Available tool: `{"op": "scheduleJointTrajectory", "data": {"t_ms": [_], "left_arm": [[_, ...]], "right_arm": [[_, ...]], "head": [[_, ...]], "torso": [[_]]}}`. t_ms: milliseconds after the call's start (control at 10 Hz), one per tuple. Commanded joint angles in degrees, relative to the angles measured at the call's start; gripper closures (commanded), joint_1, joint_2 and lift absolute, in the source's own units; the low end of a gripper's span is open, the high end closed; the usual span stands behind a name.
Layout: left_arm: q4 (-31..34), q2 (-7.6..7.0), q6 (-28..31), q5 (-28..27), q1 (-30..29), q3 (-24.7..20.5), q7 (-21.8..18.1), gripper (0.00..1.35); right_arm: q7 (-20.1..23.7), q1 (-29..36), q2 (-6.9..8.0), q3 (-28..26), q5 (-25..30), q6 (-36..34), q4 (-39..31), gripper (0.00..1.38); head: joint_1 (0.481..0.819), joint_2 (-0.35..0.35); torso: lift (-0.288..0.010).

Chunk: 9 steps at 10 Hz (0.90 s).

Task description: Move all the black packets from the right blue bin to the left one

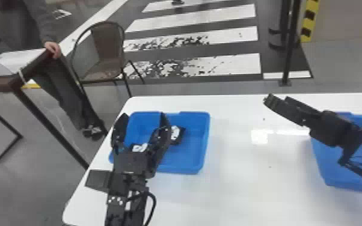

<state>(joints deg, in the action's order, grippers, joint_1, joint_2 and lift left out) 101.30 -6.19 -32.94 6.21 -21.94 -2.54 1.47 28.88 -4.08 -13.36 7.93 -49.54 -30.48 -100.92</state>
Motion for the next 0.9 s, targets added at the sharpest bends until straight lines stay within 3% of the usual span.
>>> {"op": "scheduleJointTrajectory", "data": {"t_ms": [0,100,300,400,800], "left_arm": [[2.8,0.13,-4.0,4.3,-2.8,3.0,0.0,0.19],[3.4,0.3,-6.6,5.4,-3.7,4.6,0.2,0.19],[3.7,0.48,-9.0,8.1,-5.1,7.0,0.3,0.18],[4.1,0.04,-9.0,8.4,-5.5,8.0,0.3,0.18],[4.5,0.04,-8.4,9.2,-5.9,8.4,0.3,0.18]], "right_arm": [[-1.5,1.7,0.17,-5.0,9.4,1.0,-3.1,0.04],[-3.6,3.4,0.53,-8.8,15.6,0.7,-5.9,0.05],[-8.6,8.6,2.02,-17.1,27.6,-6.9,-14.3,0.07],[-10.3,11.3,2.72,-20.4,31.0,-11.0,-17.8,0.07],[-16.5,18.0,3.78,-23.7,36.4,-21.7,-24.3,0.11]], "head": [[0.686,0.279],[0.683,0.236],[0.688,0.122],[0.695,0.061],[0.695,-0.08]], "torso": [[-0.14],[-0.14],[-0.14],[-0.14],[-0.14]]}}
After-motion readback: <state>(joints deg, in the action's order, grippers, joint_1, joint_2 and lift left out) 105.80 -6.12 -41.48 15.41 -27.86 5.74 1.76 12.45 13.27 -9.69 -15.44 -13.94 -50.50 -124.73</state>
